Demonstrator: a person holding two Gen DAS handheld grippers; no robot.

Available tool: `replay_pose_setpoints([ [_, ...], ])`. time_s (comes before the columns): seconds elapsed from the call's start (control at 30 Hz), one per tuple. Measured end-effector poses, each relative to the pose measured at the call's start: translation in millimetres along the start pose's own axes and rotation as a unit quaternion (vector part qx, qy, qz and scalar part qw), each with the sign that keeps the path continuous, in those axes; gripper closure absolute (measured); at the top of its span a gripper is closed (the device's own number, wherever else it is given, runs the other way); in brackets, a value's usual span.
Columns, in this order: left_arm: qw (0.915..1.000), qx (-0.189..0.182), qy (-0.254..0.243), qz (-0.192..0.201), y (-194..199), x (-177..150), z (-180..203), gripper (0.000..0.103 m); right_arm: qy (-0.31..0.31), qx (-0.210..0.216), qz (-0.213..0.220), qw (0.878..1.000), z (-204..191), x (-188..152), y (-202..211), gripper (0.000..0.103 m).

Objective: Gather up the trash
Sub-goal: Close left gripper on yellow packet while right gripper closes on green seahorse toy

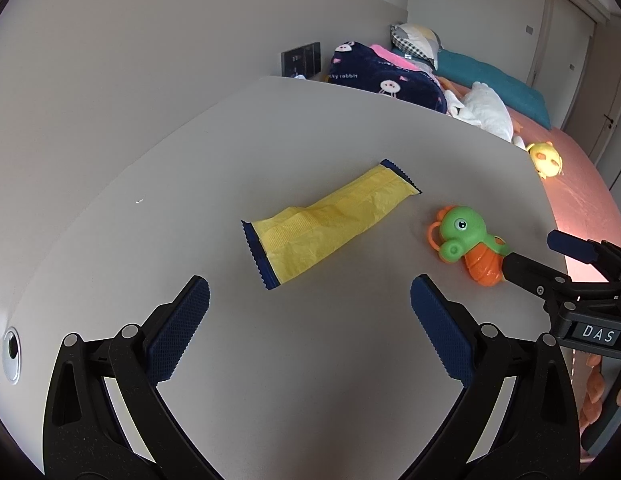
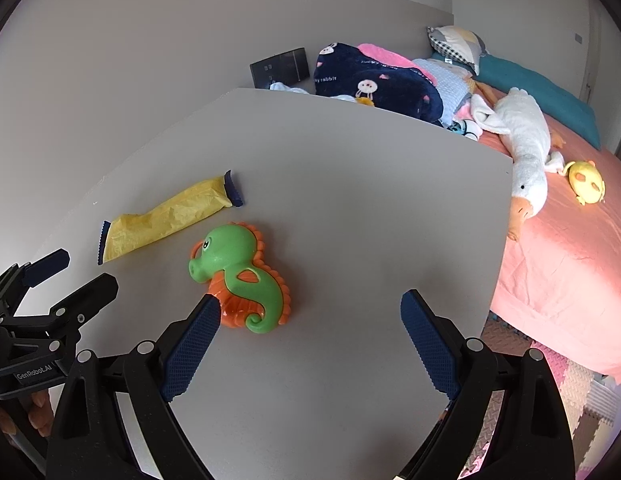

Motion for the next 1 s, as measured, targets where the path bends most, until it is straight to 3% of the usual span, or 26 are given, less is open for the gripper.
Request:
replay_pose_setpoints([
  [0.37,0.9993,0.000,-0.036,-0.010,-28.5,14.3,-5.7,0.007,0.016,0.016,-0.024,0.999,-20.4,8.7,-28.6,0.014],
  [0.43,0.9992,0.000,-0.039,-0.011,-32.2,16.9,-6.2,0.007,0.026,0.012,-0.024,0.999,-22.2,9.1,-29.9,0.020],
  [0.5,0.9989,0.001,-0.046,-0.010,-34.9,18.6,-5.3,0.007,0.044,-0.001,-0.020,0.999,-23.9,9.7,-29.6,0.042],
  [0.57,0.9985,0.002,-0.053,-0.011,-37.9,19.5,-3.9,0.007,0.060,-0.016,-0.014,0.998,-23.7,10.0,-28.2,0.053],
  [0.73,0.9981,-0.007,-0.060,-0.010,-41.8,24.2,0.5,0.007,0.049,-0.016,-0.009,0.999,-17.0,7.9,-24.7,0.054],
  [0.87,0.9969,-0.014,-0.070,-0.033,-51.8,21.1,4.8,0.026,0.045,-0.012,-0.011,0.999,-13.6,7.4,-23.2,0.054],
  [1.0,0.9970,-0.022,-0.067,-0.033,-52.9,22.1,5.0,0.040,0.044,-0.011,-0.014,0.999,-11.9,7.6,-23.1,0.054],
])
Point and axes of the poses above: each gripper's, at about its wrist camera, not at the fingertips, and y roughly against the way its jaws point, z to its right, x to its top, the point moved 10 cm from there along -y, roughly the way its jaws point
